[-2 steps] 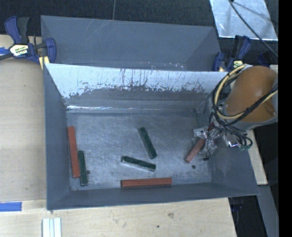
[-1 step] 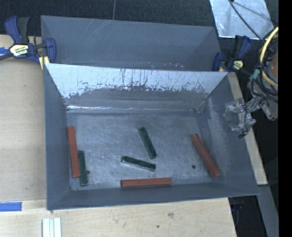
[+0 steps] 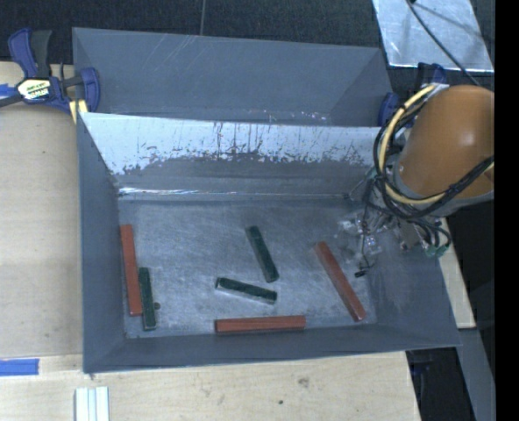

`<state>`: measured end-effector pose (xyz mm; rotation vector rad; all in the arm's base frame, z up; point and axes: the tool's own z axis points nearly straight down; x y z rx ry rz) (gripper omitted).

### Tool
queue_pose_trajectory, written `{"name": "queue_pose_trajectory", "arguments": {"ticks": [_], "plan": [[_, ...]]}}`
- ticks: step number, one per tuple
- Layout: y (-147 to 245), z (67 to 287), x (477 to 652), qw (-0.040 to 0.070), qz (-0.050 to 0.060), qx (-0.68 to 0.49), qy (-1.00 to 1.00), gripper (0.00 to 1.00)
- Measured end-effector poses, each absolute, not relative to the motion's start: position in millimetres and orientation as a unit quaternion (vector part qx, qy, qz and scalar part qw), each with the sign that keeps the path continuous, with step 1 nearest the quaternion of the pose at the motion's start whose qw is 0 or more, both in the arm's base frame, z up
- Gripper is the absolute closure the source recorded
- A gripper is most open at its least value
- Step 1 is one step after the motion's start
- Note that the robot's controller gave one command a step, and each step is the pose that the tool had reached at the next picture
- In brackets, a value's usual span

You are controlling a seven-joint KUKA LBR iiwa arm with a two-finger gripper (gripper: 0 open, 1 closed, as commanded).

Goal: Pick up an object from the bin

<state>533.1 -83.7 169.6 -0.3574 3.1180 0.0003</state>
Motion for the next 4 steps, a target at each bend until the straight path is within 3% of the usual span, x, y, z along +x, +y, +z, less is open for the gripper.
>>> {"name": "queue_pose_trajectory", "arguments": {"ticks": [1,2,3,4], "plan": [[-84.0,169.8,533.3,0.002,0.0,-0.113,0.994,0.0],[-55.0,175.1,538.5,0.003,0.0,-0.217,0.976,0.0],[-69.1,93.4,563.2,0.0,0.0,-0.304,0.953,0.0],[-90.0,69.9,592.9,0.002,0.0,-0.601,0.799,0.0]]}}
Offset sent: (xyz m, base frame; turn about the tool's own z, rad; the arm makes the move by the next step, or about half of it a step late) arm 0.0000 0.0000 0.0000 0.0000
